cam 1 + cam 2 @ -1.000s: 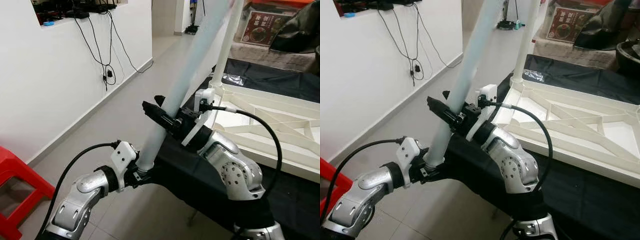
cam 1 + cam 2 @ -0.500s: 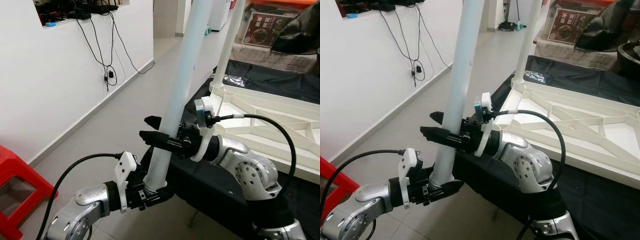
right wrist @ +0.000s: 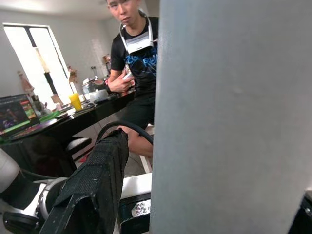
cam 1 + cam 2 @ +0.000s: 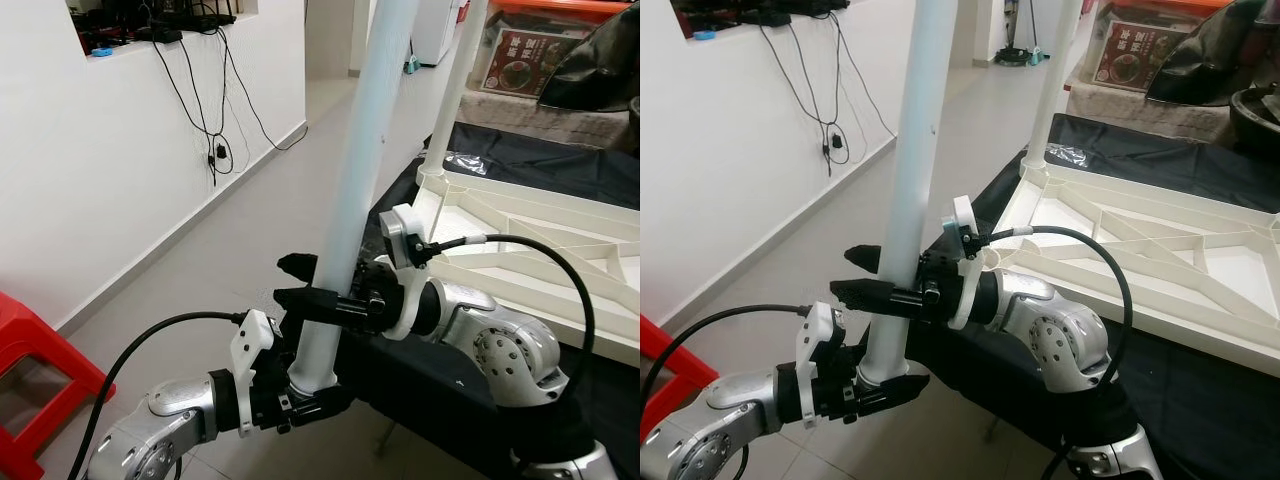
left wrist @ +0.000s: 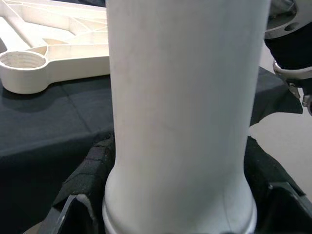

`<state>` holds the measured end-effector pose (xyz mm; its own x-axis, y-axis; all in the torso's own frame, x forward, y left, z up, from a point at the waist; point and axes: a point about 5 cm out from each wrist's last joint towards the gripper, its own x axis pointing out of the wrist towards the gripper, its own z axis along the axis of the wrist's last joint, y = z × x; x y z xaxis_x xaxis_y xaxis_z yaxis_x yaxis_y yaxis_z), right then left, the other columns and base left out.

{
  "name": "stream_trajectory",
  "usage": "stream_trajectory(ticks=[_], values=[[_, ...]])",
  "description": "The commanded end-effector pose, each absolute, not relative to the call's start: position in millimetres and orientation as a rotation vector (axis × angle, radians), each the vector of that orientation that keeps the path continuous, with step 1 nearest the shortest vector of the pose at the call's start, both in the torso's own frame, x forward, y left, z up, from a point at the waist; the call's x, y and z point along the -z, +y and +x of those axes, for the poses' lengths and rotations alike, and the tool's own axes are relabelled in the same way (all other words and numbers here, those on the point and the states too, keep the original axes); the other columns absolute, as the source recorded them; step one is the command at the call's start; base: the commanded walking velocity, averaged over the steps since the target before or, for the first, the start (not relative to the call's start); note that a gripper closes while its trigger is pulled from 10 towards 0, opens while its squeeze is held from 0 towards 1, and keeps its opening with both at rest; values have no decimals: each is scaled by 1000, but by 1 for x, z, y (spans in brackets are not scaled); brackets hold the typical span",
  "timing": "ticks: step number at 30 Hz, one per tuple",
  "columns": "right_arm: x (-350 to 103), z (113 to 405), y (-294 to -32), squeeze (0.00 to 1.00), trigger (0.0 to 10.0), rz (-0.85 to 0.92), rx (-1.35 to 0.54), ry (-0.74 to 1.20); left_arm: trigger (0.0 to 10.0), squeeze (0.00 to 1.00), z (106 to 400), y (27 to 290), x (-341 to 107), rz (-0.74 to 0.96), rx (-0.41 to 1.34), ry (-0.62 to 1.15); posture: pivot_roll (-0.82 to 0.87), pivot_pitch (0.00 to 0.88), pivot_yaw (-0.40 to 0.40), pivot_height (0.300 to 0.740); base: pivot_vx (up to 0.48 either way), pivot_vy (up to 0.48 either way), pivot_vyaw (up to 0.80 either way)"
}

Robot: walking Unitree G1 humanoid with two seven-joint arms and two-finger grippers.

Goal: Building children table

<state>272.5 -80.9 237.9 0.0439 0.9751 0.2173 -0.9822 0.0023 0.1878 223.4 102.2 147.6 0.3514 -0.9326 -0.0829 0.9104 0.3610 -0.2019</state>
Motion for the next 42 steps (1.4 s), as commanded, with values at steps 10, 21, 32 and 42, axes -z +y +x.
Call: stream_trajectory(ticks=[10,21,32,42], values=[[-236,265,-74,0,10000,318,-1603,-6,10000,0,217,101,-144,-149,1205,234,97,85,1,740,0,0,0],[-232,264,-75,0,0,309,-1610,18,10000,0,213,101,-142,-165,1212,258,96,84,1,740,0,0,0],[-231,263,-76,0,0,316,-1610,21,10000,176,210,102,-138,-174,1210,313,97,75,3,740,0,0,0],[-234,271,-86,0,0,290,-1572,-2,10000,0,199,103,-133,-150,1259,358,95,54,2,740,0,0,0]])
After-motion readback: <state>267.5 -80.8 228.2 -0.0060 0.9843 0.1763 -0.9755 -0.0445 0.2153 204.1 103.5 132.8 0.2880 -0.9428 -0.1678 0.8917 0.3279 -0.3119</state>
